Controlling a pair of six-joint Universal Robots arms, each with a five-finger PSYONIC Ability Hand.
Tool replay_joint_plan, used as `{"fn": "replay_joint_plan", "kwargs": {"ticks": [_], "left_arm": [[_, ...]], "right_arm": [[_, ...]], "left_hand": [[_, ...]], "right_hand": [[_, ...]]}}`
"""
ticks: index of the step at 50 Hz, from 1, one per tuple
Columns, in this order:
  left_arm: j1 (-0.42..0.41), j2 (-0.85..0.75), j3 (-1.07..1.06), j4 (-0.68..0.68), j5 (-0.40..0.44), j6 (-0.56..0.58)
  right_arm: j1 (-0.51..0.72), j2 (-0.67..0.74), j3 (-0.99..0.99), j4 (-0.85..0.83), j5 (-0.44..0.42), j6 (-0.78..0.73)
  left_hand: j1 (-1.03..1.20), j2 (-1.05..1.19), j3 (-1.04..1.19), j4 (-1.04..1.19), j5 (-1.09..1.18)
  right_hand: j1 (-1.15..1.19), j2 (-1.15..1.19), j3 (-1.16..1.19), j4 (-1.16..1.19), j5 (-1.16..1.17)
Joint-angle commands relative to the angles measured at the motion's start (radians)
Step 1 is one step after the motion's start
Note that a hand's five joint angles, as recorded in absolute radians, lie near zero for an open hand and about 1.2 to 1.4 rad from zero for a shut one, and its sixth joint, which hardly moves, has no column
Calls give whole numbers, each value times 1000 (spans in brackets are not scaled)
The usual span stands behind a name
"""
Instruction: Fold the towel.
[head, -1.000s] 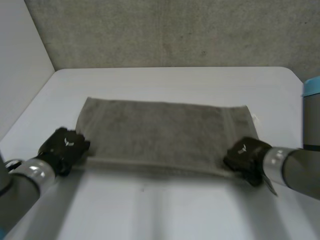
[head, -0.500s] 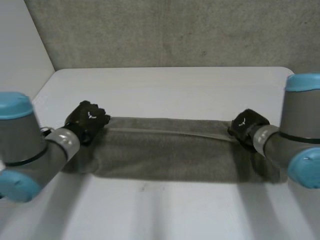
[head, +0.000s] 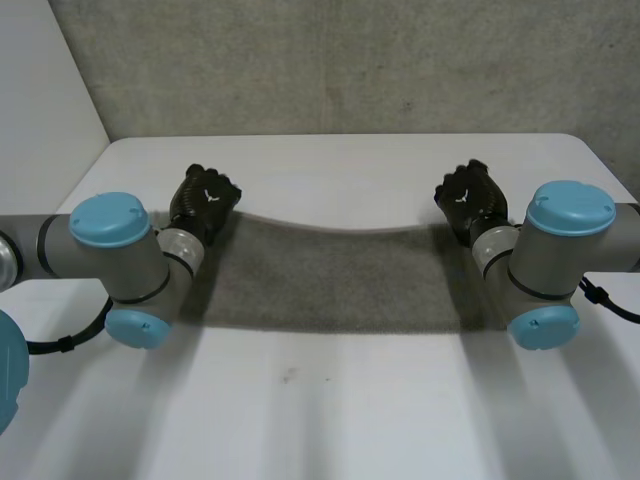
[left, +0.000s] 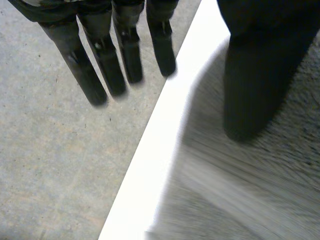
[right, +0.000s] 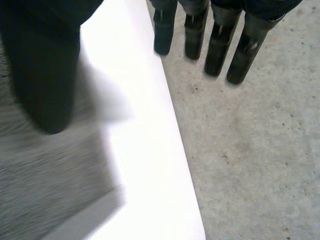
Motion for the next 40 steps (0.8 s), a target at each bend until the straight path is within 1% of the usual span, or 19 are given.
{"fn": "replay_joint_plan", "kwargs": {"ticks": [1, 5, 8, 10, 11, 13, 14, 15, 16, 18, 19, 21, 22, 23, 26, 27, 29, 38, 40], "left_arm": [[-10, 46, -10, 0, 1, -11], [-11, 126, -34, -1, 1, -38], [-11, 155, -50, 0, 3, -67], [-11, 222, -97, 0, 6, -153], [-11, 222, -97, 0, 6, -153], [-10, 287, -158, -3, 6, -269], [-10, 287, -159, -3, 6, -270], [-10, 323, -194, -4, 7, -335], [-10, 324, -194, -4, 7, -336], [-5, 392, -267, -7, 15, -466], [-5, 393, -268, -7, 15, -466], [4, 452, -335, -10, 18, -582], [4, 453, -335, -11, 18, -583], [7, 477, -361, -12, 18, -633], [5, 505, -411, -23, 30, -716], [5, 505, -412, -23, 30, -716], [10, 537, -456, -38, 61, -767], [47, 571, -541, -44, 116, -784], [47, 571, -550, -37, 116, -782]], "right_arm": [[-2, -53, -7, -6, 70, 43], [-8, -132, 26, 14, 136, 136], [-12, -166, 54, 31, 138, 173], [-15, -243, 112, 99, 132, 247], [-15, -244, 112, 100, 132, 247], [-18, -300, 158, 199, 109, 320], [-18, -301, 158, 199, 109, 321], [-24, -316, 177, 257, 92, 358], [-24, -316, 177, 258, 92, 359], [-74, -331, 206, 381, 49, 429], [-74, -331, 206, 382, 49, 429], [-120, -351, 238, 484, -2, 471], [-120, -351, 238, 485, -2, 471], [-136, -357, 261, 514, -19, 477], [-163, -360, 312, 508, -57, 477], [-163, -360, 312, 508, -57, 477], [-205, -360, 362, 479, -83, 474], [-239, -345, 445, 345, -98, 465], [-242, -331, 461, 284, -98, 445]], "left_hand": [[-485, -522, -553, -547, -553], [-485, -522, -553, -547, -553], [-485, -522, -553, -547, -553], [-485, -522, -553, -547, -553], [-485, -522, -553, -547, -553], [-485, -522, -553, -547, -553], [-485, -522, -553, -547, -553], [-485, -522, -553, -547, -553], [-485, -522, -553, -547, -553], [-485, -522, -553, -547, -553], [-485, -522, -553, -547, -553], [-485, -522, -553, -547, -553], [-485, -522, -553, -547, -553], [-485, -522, -553, -547, -553], [-485, -522, -553, -547, -553], [-485, -522, -553, -547, -553], [-485, -522, -553, -547, -553], [-485, -522, -553, -547, -553], [-485, -522, -553, -547, -553]], "right_hand": [[-113, -198, -216, -214, -244], [-113, -198, -216, -214, -244], [-113, -198, -216, -214, -244], [-113, -198, -216, -214, -244], [-113, -198, -216, -214, -244], [-113, -198, -216, -214, -244], [-113, -198, -216, -214, -244], [-113, -198, -216, -214, -244], [-113, -198, -216, -214, -244], [-113, -198, -216, -214, -244], [-113, -198, -216, -214, -244], [-113, -198, -216, -214, -244], [-113, -198, -216, -214, -244], [-113, -198, -216, -214, -244], [-36, -121, -139, -137, -167], [-35, -120, -138, -136, -166], [21, -65, -83, -80, -111], [203, 117, 100, 102, 71], [416, 330, 313, 315, 284]]}}
